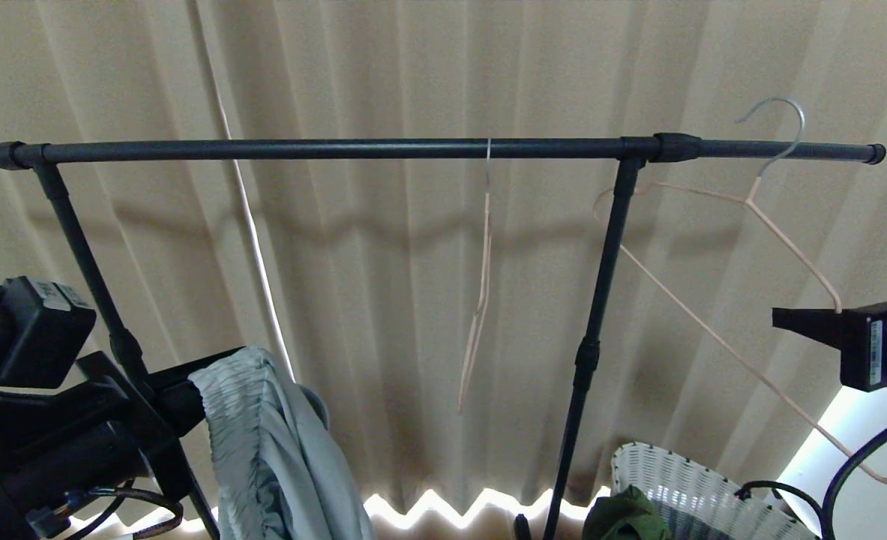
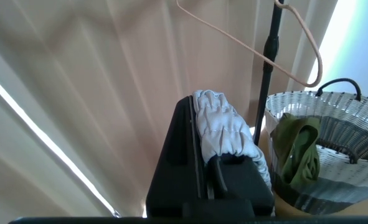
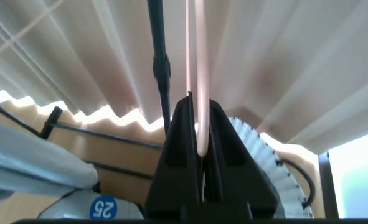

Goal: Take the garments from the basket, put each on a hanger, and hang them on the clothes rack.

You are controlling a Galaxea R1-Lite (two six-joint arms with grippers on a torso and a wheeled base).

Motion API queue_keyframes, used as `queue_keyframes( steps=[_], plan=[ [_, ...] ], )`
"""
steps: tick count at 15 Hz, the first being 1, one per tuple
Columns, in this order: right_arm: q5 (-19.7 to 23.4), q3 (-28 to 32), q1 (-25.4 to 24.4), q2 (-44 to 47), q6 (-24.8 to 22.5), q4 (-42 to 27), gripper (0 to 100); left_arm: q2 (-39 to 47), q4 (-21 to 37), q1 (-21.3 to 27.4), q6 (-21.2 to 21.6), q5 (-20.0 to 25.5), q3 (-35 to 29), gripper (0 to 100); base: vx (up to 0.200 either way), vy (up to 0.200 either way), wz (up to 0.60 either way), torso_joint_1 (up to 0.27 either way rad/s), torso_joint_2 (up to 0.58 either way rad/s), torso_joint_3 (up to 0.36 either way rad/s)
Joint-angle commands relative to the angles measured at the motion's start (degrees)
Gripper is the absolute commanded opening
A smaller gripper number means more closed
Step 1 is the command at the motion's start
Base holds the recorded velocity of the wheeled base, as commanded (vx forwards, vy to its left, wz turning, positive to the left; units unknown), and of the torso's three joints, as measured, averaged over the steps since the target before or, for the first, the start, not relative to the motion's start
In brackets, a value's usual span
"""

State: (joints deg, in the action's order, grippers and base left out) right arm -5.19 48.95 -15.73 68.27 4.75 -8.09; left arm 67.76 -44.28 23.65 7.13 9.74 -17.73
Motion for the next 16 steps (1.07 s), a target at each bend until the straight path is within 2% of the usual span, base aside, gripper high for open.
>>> queue_keyframes(
  steps=[1,7,12,16],
  plan=[
    [0.01,-2.98,-0.01,-4.02,-0.1,0.01,0,-0.34,-0.02,-0.1,-0.01,-0.07,0.15,0,-0.2,0.0,0.0,0.002,0.0,0.002],
    [0.1,-9.83,-0.01,-11.93,-0.36,-0.26,0,-0.43,-0.11,-0.1,0.08,-0.16,1.29,0,-0.2,0.0,0.0,-0.002,0.0,0.003],
    [0.1,-12.56,0.17,-12.72,-0.36,-0.26,0,-0.52,-0.11,-0.1,0.08,-0.16,1.38,0,-0.2,0.0,0.0,0.004,0.0,0.004],
    [0.1,-12.56,0.08,-12.54,-0.45,-0.26,0,-1.4,-0.11,-0.1,0.08,-0.16,1.55,0,0.0,0.0,0.0,0.0,0.0,0.0]
  ],
)
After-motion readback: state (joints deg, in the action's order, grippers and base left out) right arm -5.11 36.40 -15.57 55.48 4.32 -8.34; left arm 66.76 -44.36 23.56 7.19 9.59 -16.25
